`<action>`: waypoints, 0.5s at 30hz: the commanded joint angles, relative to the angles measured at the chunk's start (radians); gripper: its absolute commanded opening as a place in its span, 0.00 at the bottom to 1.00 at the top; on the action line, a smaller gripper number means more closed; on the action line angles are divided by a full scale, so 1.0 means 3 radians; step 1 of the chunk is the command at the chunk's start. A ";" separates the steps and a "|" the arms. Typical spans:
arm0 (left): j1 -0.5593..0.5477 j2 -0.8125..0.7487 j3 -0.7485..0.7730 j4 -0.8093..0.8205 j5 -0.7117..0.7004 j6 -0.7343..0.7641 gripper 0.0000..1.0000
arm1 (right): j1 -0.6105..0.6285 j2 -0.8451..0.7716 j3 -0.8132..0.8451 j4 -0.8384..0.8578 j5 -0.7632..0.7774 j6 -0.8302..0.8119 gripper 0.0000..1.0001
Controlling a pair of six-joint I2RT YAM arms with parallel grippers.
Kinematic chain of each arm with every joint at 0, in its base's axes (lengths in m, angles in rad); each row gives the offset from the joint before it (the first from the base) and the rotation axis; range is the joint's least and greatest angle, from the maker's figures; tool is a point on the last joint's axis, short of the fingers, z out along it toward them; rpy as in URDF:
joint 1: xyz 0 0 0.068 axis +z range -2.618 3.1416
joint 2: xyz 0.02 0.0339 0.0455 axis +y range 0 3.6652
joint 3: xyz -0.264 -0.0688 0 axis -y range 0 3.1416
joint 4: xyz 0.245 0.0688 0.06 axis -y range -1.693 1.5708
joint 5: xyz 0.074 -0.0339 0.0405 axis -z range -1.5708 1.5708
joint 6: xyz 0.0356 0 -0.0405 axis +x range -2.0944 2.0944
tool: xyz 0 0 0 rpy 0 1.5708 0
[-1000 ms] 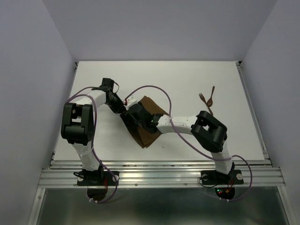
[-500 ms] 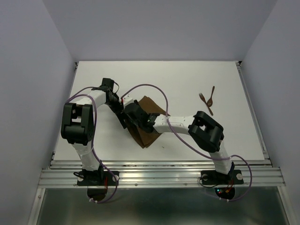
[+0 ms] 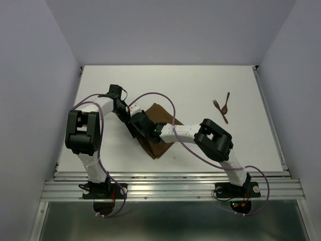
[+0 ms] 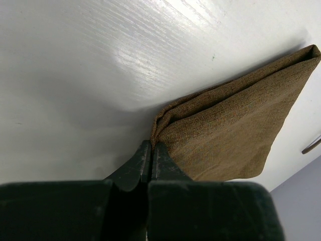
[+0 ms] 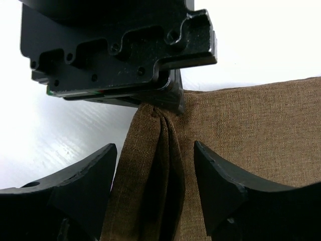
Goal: Fold the napkin into a case and place the utensils inside
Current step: Fold the lower triangle-folded napkin at the center of the board.
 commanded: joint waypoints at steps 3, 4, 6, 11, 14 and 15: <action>-0.0001 -0.0172 -0.0036 -0.0026 0.0017 -0.0002 0.00 | 0.0050 0.0118 0.0209 0.0067 0.0213 0.0052 0.58; -0.0001 -0.0177 -0.0036 -0.0031 0.0017 -0.0002 0.00 | 0.0050 0.0133 0.0219 0.0067 0.0243 0.0062 0.55; -0.0001 -0.0182 -0.0046 -0.0021 0.0017 0.0003 0.00 | 0.0050 0.0139 0.0224 0.0082 0.0269 0.0088 0.39; -0.0001 -0.0197 -0.0057 0.0004 0.0042 0.0049 0.00 | 0.0050 0.0118 0.0209 0.0108 0.0264 0.0129 0.04; 0.0005 -0.0203 -0.0082 0.0055 0.0103 0.0069 0.00 | 0.0050 0.0062 0.0163 0.0144 0.0198 0.0149 0.01; 0.0005 -0.0197 -0.0092 0.0076 0.0124 0.0074 0.00 | 0.0050 0.0042 0.0143 0.0164 0.0147 0.0149 0.01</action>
